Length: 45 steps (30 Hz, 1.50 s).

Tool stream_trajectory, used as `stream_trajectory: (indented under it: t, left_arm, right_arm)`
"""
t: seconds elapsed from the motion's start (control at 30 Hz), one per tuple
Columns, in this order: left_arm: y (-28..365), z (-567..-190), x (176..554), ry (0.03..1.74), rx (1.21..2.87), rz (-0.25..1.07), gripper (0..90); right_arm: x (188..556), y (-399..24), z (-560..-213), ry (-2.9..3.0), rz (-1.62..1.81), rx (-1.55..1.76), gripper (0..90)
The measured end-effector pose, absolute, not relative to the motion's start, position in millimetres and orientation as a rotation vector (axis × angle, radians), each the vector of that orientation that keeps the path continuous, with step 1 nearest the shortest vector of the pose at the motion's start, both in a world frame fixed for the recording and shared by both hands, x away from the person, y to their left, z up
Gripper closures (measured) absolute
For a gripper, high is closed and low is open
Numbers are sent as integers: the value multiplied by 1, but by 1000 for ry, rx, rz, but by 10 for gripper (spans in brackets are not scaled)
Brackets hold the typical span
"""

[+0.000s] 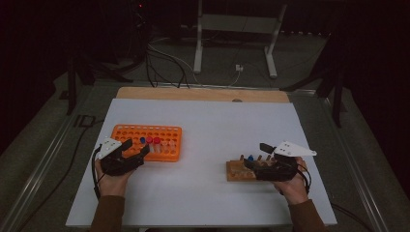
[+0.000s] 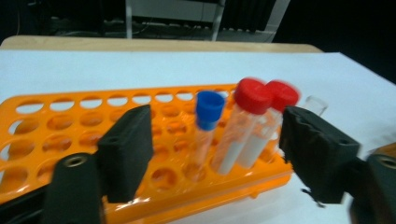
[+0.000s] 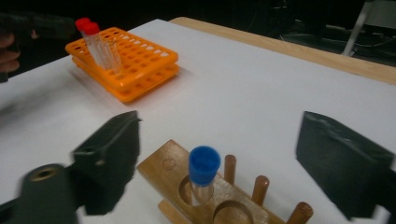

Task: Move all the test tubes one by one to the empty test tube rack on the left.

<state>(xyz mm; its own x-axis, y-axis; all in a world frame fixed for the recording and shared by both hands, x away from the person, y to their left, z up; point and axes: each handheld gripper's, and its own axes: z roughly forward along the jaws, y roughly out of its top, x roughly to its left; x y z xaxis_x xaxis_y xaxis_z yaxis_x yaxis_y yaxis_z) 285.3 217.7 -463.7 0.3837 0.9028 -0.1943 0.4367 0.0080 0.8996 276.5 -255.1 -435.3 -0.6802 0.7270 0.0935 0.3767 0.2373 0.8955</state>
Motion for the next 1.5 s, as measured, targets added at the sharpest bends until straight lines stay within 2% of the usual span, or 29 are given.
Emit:
stream_trajectory:
  t: [0.07, 0.33, 0.57, 1.2, 1.5]
  left_arm:
    - [215, -461, 284, 1207, 1603, 564, 197]
    - [198, -451, 281, 1161, 1590, 549, 113]
    - [178, -445, 278, 1105, 1615, 526, 90]
    - [133, -448, 278, 988, 1719, 473, 68]
    - [122, -449, 277, 954, 1744, 451, 21]
  right_arm:
    - [275, -254, -438, 2182, 1416, 997, 278]
    - [270, -252, -450, 2209, 1380, 955, 589]
    - [272, -247, -459, 2251, 1349, 953, 733]
    - [273, -240, -461, 2255, 1309, 947, 765]
    - [269, -245, -446, 2230, 1352, 952, 765]
